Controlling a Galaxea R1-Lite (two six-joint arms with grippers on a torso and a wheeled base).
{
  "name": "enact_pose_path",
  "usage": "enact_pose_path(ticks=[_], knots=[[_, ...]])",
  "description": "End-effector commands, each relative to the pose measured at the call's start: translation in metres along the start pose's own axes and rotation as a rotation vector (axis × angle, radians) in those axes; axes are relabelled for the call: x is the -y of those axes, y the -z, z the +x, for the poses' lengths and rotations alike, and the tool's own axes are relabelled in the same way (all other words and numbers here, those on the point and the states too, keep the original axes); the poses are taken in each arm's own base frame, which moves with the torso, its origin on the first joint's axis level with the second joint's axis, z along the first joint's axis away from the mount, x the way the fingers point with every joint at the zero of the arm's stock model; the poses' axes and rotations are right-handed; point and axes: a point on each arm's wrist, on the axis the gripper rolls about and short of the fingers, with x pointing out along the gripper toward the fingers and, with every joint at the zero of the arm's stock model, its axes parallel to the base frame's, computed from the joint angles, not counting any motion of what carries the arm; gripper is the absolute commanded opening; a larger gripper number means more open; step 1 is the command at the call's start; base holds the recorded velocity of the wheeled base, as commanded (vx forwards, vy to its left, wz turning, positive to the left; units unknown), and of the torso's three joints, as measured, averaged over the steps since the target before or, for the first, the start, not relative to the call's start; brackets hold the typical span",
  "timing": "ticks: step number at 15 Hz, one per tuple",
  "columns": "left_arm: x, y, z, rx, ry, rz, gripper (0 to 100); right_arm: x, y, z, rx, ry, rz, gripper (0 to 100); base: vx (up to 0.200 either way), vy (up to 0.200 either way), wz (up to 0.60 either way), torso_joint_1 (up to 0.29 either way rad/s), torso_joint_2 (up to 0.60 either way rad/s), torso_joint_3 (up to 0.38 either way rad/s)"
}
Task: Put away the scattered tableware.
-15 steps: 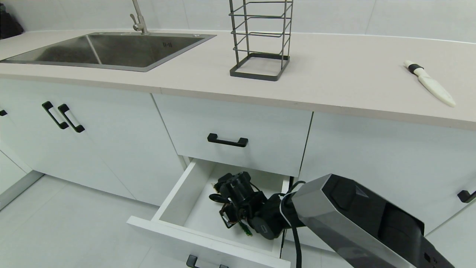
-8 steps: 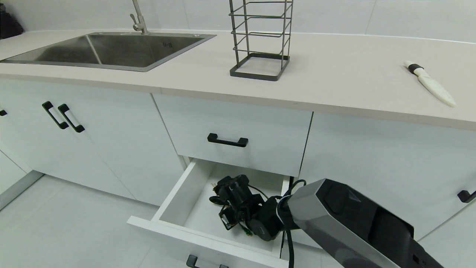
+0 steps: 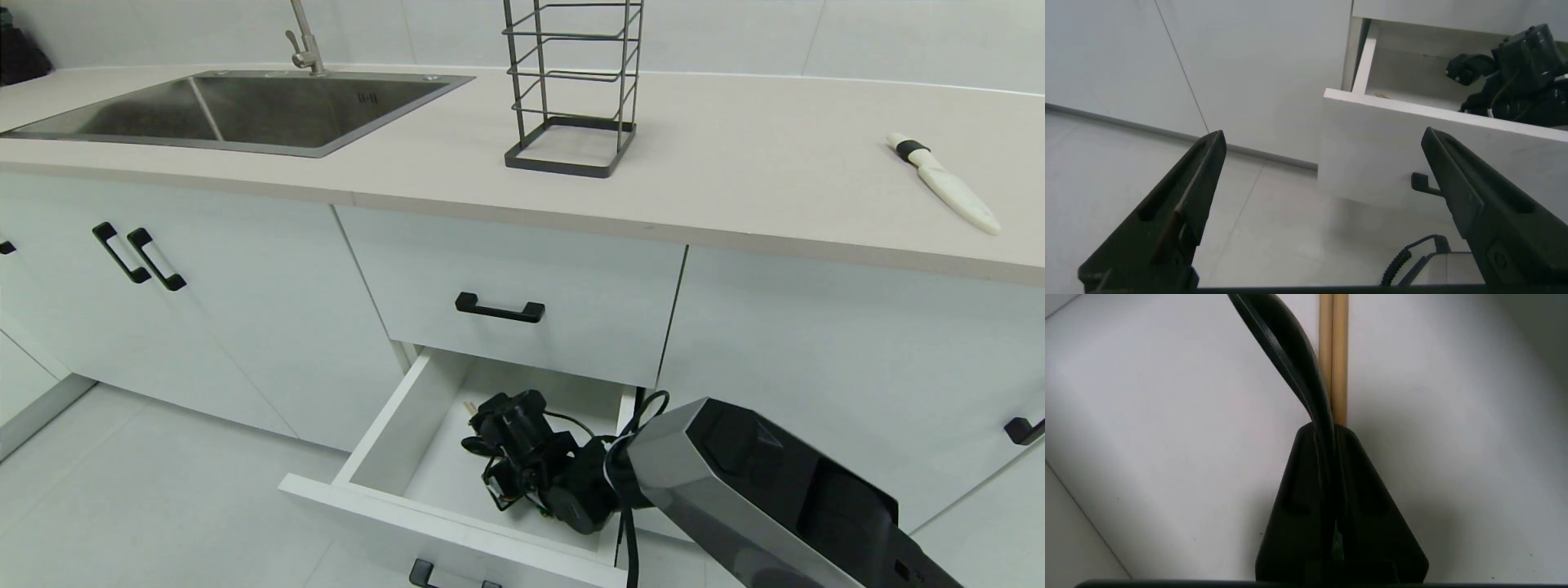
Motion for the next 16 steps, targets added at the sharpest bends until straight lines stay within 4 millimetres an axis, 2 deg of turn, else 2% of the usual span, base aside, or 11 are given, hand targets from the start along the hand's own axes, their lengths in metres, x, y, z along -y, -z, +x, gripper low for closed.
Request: enact_pose_path(ticks=[1,5,6,11,16], knots=[[0.0,0.0,0.0,0.001,0.0,0.0,100,-0.001,0.002,0.002,-0.005,-0.001,-0.001,0,0.0,0.0,0.0,0.0,0.0,0.0],[0.0,0.0,0.0,-0.001,0.0,0.0,100,0.0,0.006,0.003,-0.021,-0.002,-0.006,0,0.0,0.0,0.0,0.0,0.0,0.0],[0.0,0.0,0.0,-0.001,0.0,0.0,100,-0.001,0.005,0.004,-0.023,0.0,-0.007,100,0.0,0.0,0.0,0.0,0.0,0.0],[0.0,0.0,0.0,0.001,0.0,0.0,100,-0.002,-0.007,-0.007,0.003,-0.006,-0.002,100,0.0,0.0,0.0,0.0,0.0,0.0],[0.0,0.0,0.0,-0.001,0.0,0.0,100,-0.009,-0.035,-0.039,0.042,-0.029,-0.011,100,0.0,0.0,0.0,0.0,0.0,0.0]])
